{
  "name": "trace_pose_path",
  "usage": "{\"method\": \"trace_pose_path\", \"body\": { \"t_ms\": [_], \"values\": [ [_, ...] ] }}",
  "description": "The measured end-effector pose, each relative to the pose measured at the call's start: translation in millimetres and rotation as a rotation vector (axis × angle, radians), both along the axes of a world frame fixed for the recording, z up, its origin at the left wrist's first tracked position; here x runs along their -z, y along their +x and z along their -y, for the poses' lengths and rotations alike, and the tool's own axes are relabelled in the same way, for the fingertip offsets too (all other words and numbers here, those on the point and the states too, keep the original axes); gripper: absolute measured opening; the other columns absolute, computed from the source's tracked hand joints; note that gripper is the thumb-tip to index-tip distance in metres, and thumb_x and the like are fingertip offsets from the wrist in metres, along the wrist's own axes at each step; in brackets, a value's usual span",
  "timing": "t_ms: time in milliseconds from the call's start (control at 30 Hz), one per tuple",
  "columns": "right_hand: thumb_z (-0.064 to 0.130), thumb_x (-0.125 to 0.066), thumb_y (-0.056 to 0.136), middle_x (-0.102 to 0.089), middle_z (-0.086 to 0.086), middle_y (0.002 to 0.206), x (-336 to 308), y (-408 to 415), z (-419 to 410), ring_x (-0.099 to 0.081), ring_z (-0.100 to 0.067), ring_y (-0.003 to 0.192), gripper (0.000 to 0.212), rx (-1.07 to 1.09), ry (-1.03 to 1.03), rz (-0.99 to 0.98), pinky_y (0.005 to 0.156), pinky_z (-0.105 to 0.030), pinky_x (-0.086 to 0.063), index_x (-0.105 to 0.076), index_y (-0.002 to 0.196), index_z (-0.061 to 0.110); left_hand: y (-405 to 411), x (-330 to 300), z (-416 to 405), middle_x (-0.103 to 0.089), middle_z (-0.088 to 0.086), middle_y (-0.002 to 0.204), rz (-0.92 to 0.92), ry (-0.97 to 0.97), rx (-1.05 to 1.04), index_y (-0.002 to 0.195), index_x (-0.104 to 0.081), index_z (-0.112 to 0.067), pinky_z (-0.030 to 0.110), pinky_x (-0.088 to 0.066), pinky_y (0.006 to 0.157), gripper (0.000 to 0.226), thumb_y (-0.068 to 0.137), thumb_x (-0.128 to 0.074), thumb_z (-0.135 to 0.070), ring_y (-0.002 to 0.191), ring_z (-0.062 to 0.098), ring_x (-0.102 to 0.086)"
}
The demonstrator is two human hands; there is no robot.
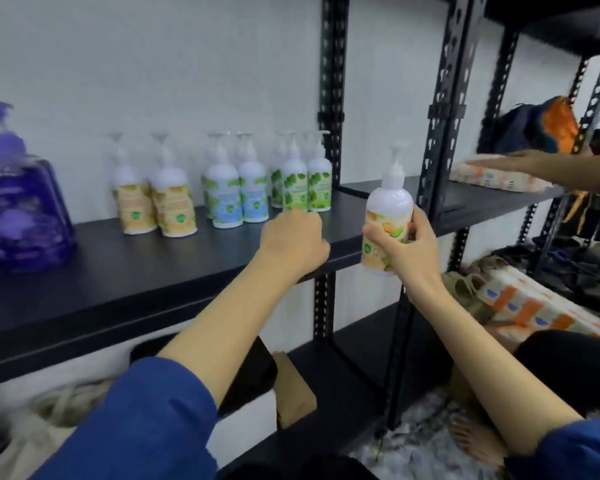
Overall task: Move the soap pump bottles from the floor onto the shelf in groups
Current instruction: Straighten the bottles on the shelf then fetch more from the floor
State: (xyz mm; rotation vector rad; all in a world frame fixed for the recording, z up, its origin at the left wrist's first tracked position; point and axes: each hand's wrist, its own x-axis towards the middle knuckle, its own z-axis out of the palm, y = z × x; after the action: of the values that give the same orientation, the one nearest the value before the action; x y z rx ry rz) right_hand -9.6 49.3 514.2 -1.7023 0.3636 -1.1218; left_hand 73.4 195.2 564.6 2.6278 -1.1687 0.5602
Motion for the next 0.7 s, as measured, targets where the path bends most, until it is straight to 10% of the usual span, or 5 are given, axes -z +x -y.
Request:
{"method": "trace_pose_path", "body": {
  "t_ms": [167,500,700],
  "values": [
    [0.04,-0.079,0.067,-0.061,0.003,0.106,-16.7,53.4,-45.8,-0.061,-0.014,0.099,0.053,-0.184,-0.021,-0.012,0.089,-0.042,-0.053,-0.055,0.113,0.033,26.3,-10.2,-67.1,-0.058,0.011,0.103,-0.015,-0.033,-0.235,0.1,-0.057,-0.008,0.031,-0.034,0.064,0.024,0.093,-0.048,-0.028,0.089,0.027,-0.054],
    [0.023,-0.079,0.074,-0.055,0.021,0.086,-25.2,147.0,-156.2,-0.055,0.009,0.076,0.043,-0.539,0.006,-0.052,0.065,-0.009,-0.045,-0.049,0.104,0.031,57.5,0.3,-192.5,-0.056,0.014,0.123,-0.124,-0.004,-0.668,0.123,-0.055,-0.01,0.038,-0.045,0.081,0.039,0.093,-0.049,-0.034,0.108,0.033,-0.055],
    [0.031,-0.08,0.068,-0.066,0.004,0.1,-29.7,193.7,-205.0,-0.062,-0.015,0.095,0.045,-0.582,-0.054,-0.128,0.087,-0.039,-0.052,-0.056,0.106,0.023,72.1,15.8,-215.3,-0.057,0.011,0.123,-0.258,-0.082,-0.67,0.12,-0.059,-0.01,0.04,-0.046,0.088,0.04,0.093,-0.049,-0.038,0.11,0.031,-0.054]
  ]
}}
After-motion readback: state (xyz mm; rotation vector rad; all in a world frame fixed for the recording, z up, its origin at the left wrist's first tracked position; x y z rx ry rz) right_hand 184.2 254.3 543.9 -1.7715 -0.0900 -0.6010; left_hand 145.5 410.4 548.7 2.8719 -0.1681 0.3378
